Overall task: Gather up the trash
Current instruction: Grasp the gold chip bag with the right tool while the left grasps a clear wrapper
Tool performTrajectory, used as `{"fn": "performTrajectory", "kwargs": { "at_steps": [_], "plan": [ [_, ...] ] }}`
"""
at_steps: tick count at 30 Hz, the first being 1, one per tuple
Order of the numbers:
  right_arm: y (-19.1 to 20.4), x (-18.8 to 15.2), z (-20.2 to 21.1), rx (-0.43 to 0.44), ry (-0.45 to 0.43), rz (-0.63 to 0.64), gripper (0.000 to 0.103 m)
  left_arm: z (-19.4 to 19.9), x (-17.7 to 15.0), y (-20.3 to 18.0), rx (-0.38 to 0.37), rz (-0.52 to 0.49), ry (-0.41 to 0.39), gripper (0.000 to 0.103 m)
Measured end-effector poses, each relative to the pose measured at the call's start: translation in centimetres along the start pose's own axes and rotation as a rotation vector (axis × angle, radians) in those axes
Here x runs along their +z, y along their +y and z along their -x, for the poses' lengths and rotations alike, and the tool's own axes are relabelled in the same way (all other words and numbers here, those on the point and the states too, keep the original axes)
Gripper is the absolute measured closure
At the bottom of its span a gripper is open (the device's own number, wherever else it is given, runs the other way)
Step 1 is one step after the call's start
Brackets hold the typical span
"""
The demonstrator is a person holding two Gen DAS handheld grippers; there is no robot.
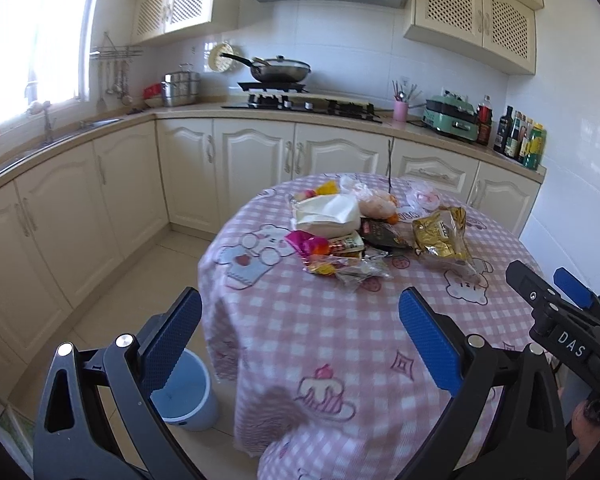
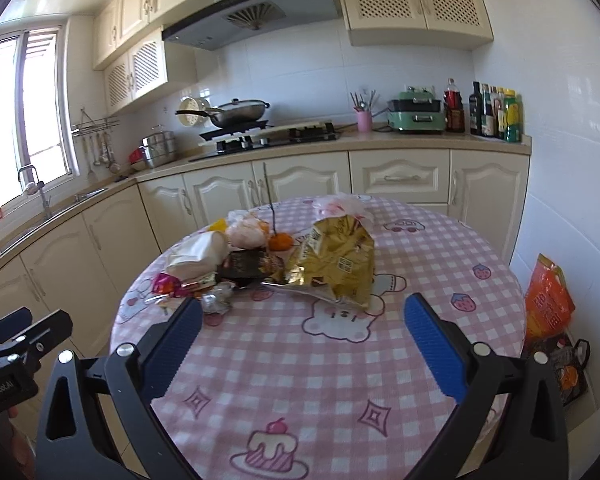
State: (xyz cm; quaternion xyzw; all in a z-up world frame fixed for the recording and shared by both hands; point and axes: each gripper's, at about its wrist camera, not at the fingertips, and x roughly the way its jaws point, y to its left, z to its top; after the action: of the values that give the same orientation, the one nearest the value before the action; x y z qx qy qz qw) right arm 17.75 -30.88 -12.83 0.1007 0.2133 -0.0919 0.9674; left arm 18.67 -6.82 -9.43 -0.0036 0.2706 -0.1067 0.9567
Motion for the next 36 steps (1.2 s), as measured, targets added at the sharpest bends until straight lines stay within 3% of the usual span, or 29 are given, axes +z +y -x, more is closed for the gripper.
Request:
{"fn": "performTrajectory", "kwargs": {
  "at_steps": [9,15,17,19,22,23,24,26,28,30,36],
  "plan": [
    [-3.5,1.1,-5.8,-0.035,0.073,-0.085,0.004,-7.8,1.5,-3.0,-0.07,-0.008,0.086,0.009],
    [-3.7,2.3,-9.2,-0.028,0.125,-0.09,0.004,-11.6,1.9,-3.4,-0.095,-0.002,0.154,0.033],
    [-3.5,2.8,-10.7,-0.029,0.156,-0.079,0.004,-12.5,1.7,-3.2,-0.101,0.003,0.176,0.045],
    [-3.1,3.0,-12.1,-0.039,0.189,-0.059,0.004,-13.1,1.6,-3.0,-0.122,0.018,0.181,0.071],
    [-3.0,3.0,-14.0,-0.019,0.253,-0.052,0.006,-13.2,1.4,-2.7,-0.165,0.025,0.189,0.087],
    [-3.1,3.0,-14.3,-0.007,0.264,-0.055,0.02,-13.1,1.4,-2.7,-0.168,0.021,0.185,0.09],
    [-3.1,3.0,-14.4,-0.006,0.27,-0.057,0.044,-13.0,1.4,-2.8,-0.171,0.016,0.181,0.09],
    [-3.2,2.8,-14.5,-0.001,0.282,-0.061,0.066,-12.6,1.3,-2.7,-0.182,0.014,0.173,0.091],
    [-3.3,2.8,-14.3,0.013,0.285,-0.062,0.076,-12.0,1.2,-2.4,-0.197,0.022,0.161,0.091],
    [-3.3,2.7,-13.9,0.023,0.27,-0.059,0.095,-11.4,1.2,-1.9,-0.217,0.038,0.152,0.091],
    [-3.3,3.1,-10.2,0.032,0.153,-0.068,0.098,-8.7,1.5,-0.9,-0.262,0.067,0.085,0.091]
  ]
}}
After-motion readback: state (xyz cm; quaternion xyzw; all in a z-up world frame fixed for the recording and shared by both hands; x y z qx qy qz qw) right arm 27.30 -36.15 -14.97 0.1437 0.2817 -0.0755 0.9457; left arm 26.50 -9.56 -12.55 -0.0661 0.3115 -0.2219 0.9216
